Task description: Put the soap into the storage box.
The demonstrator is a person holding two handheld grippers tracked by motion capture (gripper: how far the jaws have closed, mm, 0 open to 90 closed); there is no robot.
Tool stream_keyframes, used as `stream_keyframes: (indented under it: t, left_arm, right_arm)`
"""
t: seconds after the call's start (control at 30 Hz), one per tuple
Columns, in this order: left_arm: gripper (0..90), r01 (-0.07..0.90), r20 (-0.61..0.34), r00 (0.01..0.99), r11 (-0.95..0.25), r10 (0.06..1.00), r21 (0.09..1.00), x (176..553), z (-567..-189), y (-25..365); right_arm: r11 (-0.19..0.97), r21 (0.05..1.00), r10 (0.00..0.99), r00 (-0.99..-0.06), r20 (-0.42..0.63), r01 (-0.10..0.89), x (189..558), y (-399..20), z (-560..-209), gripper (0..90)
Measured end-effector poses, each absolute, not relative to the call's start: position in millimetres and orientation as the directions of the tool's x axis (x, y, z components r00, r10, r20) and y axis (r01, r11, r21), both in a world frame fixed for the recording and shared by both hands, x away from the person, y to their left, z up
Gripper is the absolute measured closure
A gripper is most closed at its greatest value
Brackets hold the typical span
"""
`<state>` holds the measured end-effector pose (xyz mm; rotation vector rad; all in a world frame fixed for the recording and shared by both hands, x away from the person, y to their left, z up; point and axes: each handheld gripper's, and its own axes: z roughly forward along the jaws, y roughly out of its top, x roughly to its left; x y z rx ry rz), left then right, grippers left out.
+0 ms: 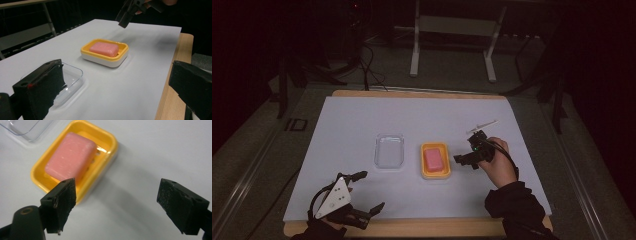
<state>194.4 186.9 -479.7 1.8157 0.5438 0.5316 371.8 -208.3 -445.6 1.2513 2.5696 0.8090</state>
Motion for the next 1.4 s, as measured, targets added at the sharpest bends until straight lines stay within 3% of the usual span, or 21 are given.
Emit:
stream_keyframes:
  t: [1.4]
  left_arm:
    - [0.6,0.108,0.089,0.797,-0.285,0.597,0.952,194.4,-480.0,186.5]
  right_arm:
    - [0.345,0.646,0.845,-0.525,0.103,0.681,300.2,-288.7,-482.4,14.4]
